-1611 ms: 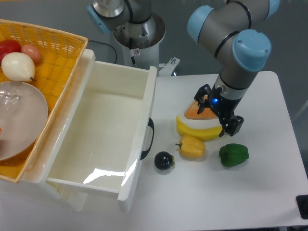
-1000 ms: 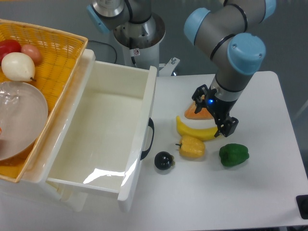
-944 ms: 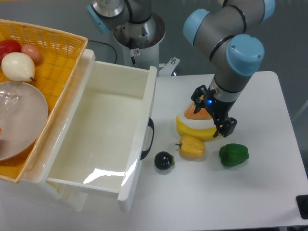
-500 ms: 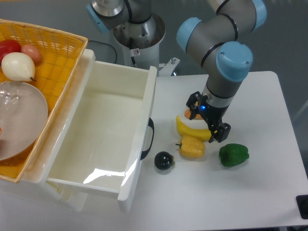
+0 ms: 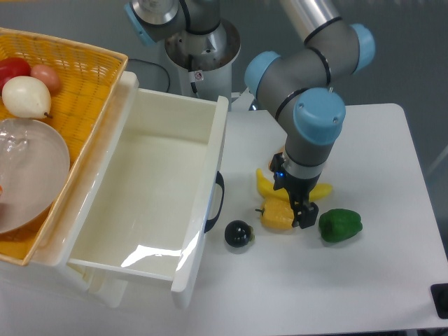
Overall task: Pick up the yellow pepper
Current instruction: 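Move the gripper down and toward the yellow bell pepper, then lower the open gripper over the yellow bell pepper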
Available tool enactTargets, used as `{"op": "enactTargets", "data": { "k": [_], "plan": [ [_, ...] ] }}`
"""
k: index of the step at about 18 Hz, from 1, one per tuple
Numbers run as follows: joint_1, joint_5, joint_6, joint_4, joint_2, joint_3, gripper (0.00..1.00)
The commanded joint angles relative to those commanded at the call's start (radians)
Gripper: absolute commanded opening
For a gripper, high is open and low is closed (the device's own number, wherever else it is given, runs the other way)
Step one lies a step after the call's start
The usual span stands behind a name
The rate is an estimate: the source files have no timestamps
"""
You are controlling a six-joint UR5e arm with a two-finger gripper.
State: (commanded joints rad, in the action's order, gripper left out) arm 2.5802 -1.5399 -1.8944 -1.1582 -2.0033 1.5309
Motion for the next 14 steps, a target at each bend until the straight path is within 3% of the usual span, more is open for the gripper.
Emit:
{"op": "enactTargets", "data": {
  "k": [4,7,14],
  "plan": [
    [-0.005,-0.005,-0.017,0.006,-0.046,-0.002,1.0],
    [-0.008,-0.011,-0.069,0.057,-0.078,0.008,1.0],
    [-0.005,-0.008,-0.071,0.058,-0.088,0.029,1.0]
  ]
}}
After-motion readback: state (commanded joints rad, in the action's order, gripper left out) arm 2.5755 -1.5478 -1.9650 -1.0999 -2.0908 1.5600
